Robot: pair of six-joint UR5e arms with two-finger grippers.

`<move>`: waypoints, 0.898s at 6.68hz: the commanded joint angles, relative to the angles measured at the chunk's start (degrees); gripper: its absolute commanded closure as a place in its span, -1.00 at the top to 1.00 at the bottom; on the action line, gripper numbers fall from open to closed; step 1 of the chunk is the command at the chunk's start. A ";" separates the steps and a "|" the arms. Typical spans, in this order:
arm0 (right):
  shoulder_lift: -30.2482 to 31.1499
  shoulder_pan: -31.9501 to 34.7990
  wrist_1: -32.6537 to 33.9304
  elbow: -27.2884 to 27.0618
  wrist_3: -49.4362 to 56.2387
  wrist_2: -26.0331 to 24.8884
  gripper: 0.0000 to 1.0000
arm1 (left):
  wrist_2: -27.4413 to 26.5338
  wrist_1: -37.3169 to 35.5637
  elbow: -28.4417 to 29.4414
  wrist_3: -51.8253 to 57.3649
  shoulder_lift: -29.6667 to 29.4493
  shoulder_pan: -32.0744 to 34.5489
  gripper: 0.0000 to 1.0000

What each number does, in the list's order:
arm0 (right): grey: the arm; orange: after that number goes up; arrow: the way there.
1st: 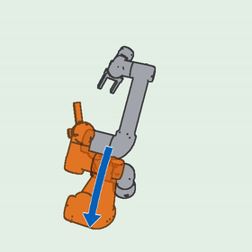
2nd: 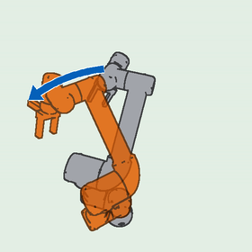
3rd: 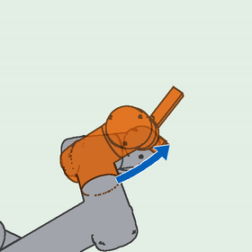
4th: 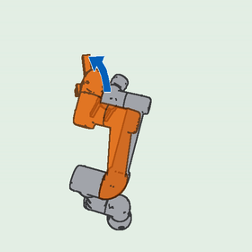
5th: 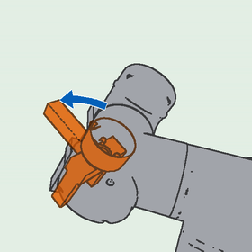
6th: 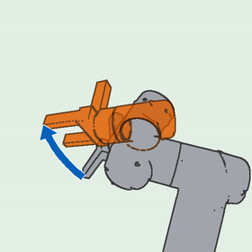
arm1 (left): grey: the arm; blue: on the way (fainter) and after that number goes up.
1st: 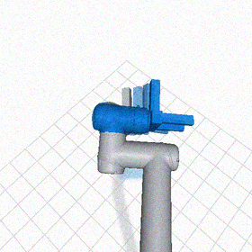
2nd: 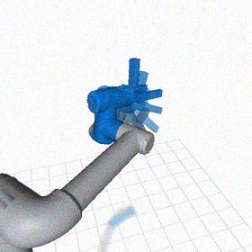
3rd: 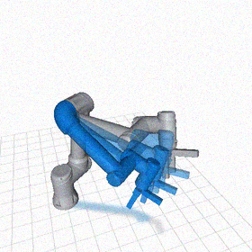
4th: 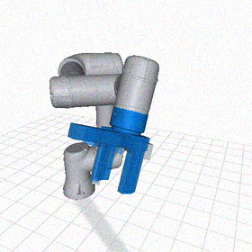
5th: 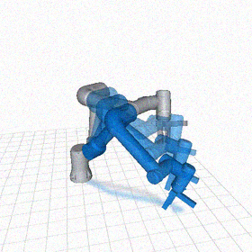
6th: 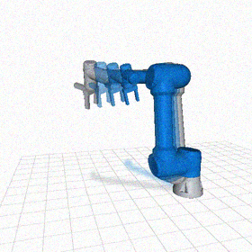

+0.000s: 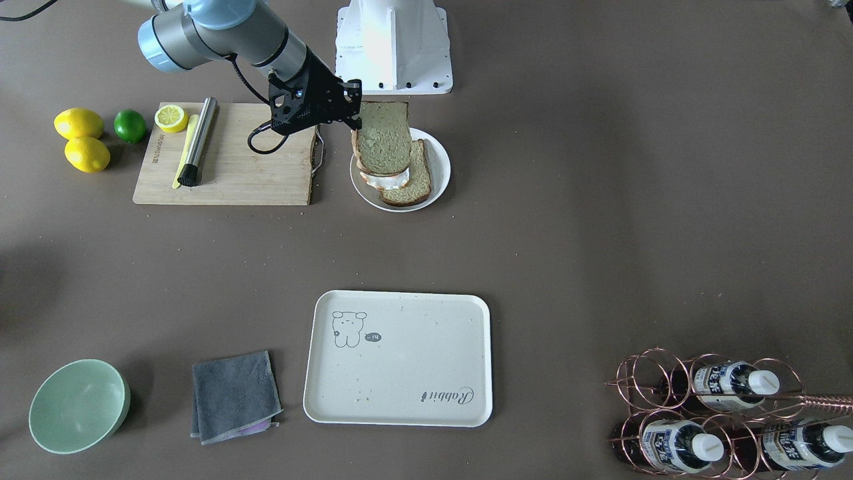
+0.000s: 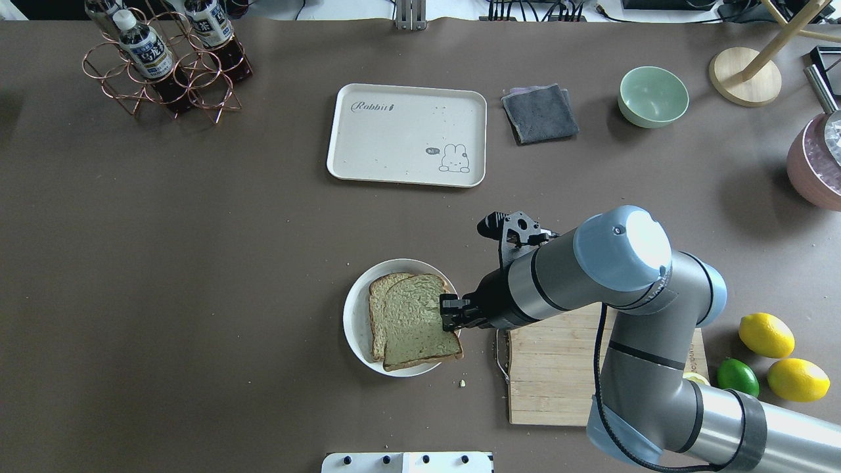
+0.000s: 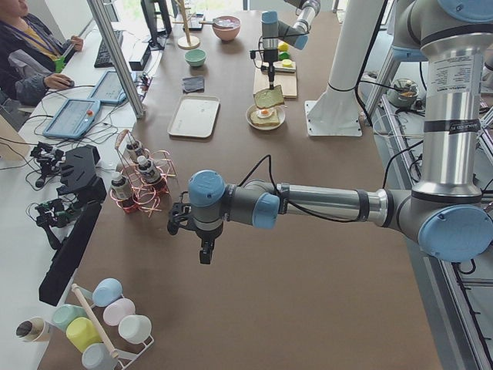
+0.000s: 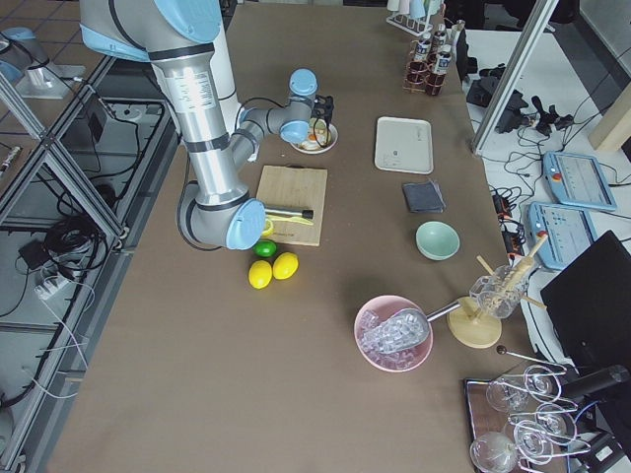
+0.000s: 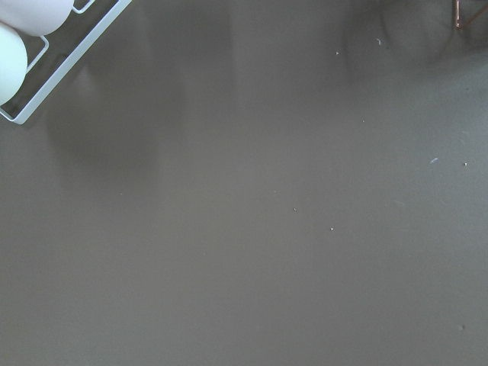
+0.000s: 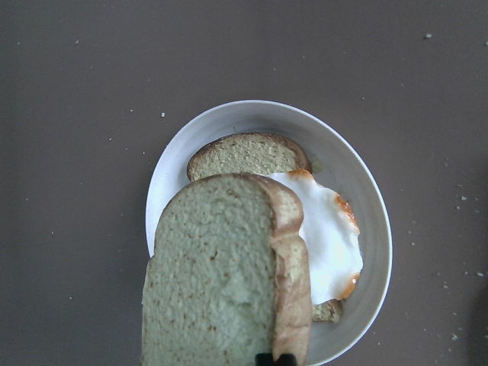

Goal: Make sandwich and place on tray
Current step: 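Lift the bread slice with the right gripper and carry it over the egg plate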

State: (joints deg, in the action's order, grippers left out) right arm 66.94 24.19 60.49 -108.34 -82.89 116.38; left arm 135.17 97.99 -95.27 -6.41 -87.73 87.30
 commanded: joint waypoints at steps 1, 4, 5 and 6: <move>-1.20 -0.81 -0.02 1.11 0.36 -0.80 -1.00 | 0.00 0.00 -0.17 0.00 0.27 0.07 0.95; -3.57 -0.81 -0.20 6.12 0.80 -3.26 -1.00 | 0.00 0.00 -0.61 -0.09 0.54 0.15 0.96; -3.48 -1.07 -3.16 7.61 0.72 -3.26 -1.00 | 0.00 0.00 -0.62 -0.09 0.54 0.15 0.95; -3.22 -1.60 -7.71 9.80 0.54 -3.26 -1.00 | 0.00 0.00 -0.62 -0.09 0.63 0.15 0.95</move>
State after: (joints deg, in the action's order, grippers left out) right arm 63.56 23.06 57.02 -100.72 -82.20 113.16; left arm 135.18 98.00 -95.84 -6.50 -87.18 87.44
